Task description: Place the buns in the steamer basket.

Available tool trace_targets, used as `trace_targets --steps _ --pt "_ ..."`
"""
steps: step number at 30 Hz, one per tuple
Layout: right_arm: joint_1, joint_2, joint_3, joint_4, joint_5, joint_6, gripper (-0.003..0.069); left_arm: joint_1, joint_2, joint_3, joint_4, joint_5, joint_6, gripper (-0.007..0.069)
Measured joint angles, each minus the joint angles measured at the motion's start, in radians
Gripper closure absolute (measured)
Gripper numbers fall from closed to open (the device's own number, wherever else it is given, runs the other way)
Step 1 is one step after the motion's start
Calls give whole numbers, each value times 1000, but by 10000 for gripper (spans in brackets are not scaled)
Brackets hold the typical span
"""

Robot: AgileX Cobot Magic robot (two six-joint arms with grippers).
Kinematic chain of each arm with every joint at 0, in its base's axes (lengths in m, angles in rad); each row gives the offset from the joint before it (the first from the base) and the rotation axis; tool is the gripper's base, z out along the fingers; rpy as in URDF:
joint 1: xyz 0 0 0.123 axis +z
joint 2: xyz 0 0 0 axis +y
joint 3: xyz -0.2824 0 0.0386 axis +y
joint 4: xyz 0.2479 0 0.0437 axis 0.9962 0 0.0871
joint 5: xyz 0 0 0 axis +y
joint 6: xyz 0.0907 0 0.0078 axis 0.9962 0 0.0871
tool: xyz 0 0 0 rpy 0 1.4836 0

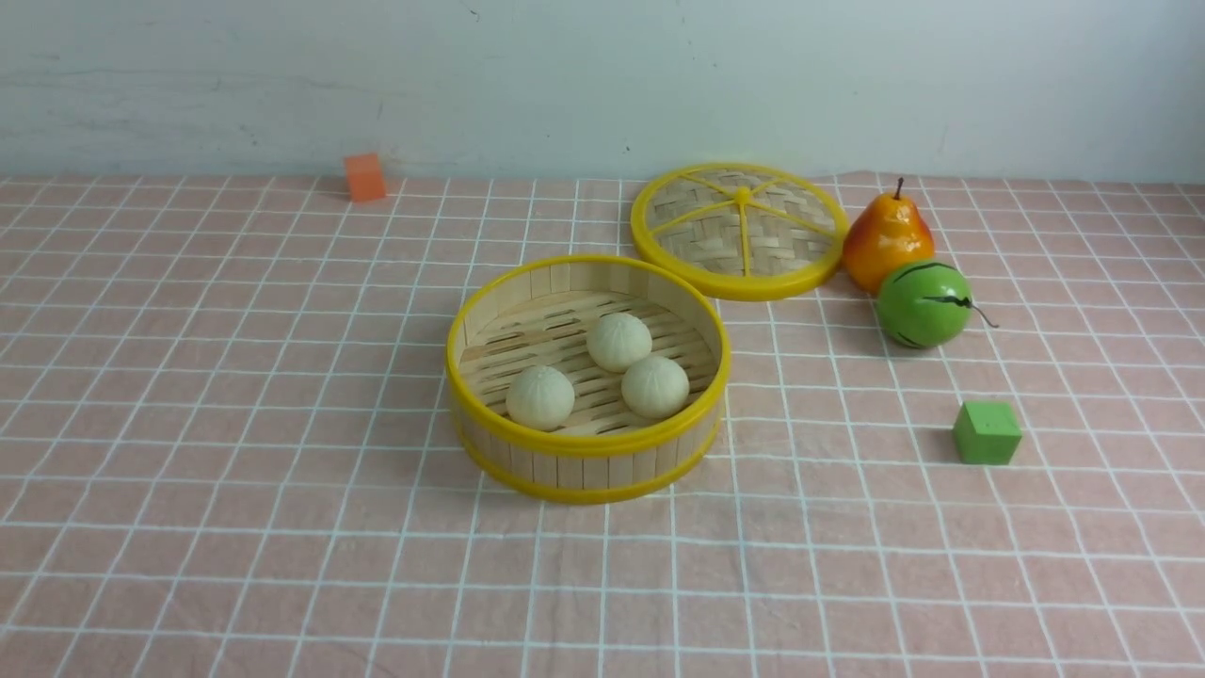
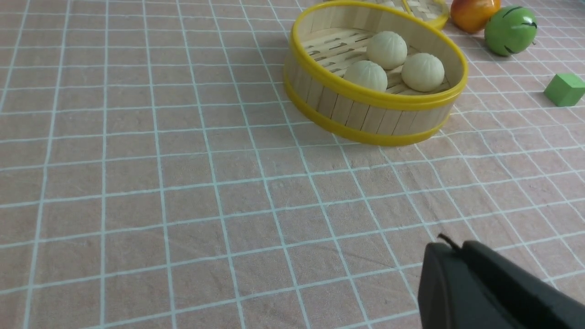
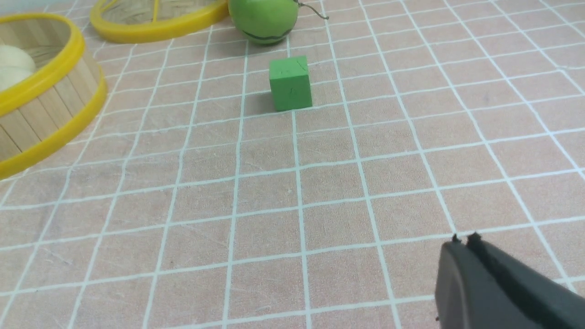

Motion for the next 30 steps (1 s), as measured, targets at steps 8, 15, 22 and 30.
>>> trace_targets --steps 8,15,22,30 --pt "0 0 0 0 1 0 669 0 0 0 0 0 0 601" --pt "0 0 0 0 1 0 665 0 0 3 35 -4 0 593" --pt "0 0 0 0 1 0 659 3 0 38 107 -87 0 610" --pt "0 0 0 0 2 0 651 28 0 42 201 -196 -62 638"
